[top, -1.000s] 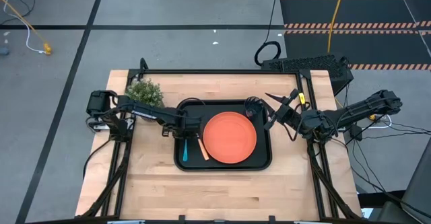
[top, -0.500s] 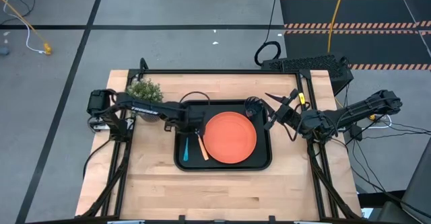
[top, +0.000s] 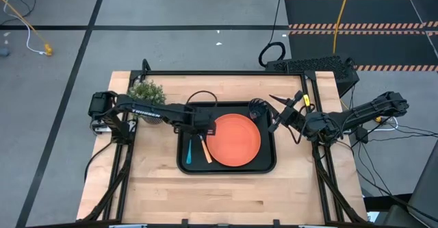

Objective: Pick and place plate/cup/fork/spoon on tray
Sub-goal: Adjust the blue spoon on the black serving tray

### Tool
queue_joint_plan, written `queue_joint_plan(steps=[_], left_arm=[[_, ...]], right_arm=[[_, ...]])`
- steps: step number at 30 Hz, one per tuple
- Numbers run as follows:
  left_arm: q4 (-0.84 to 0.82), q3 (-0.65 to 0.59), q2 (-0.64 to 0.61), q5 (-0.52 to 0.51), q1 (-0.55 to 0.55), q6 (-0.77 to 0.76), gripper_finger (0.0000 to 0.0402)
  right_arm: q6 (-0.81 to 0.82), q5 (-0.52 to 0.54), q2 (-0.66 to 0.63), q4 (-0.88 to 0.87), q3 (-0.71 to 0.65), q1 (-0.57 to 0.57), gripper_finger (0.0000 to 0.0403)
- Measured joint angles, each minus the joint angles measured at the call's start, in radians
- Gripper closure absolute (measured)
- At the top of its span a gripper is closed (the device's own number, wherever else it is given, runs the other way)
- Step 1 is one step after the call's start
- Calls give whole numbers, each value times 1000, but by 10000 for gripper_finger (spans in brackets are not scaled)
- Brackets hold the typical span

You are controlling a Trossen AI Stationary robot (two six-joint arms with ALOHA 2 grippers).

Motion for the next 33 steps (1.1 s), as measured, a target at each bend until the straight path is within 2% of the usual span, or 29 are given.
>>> queue_joint_plan(steps=[14,33], left_arm=[[78,-139,5,27,-45,-46,311],[77,-158,6,20,-46,-49,311]], right_arm=[[25,0,0,-6,0,0,289],[26,0,0,-6,0,0,289]])
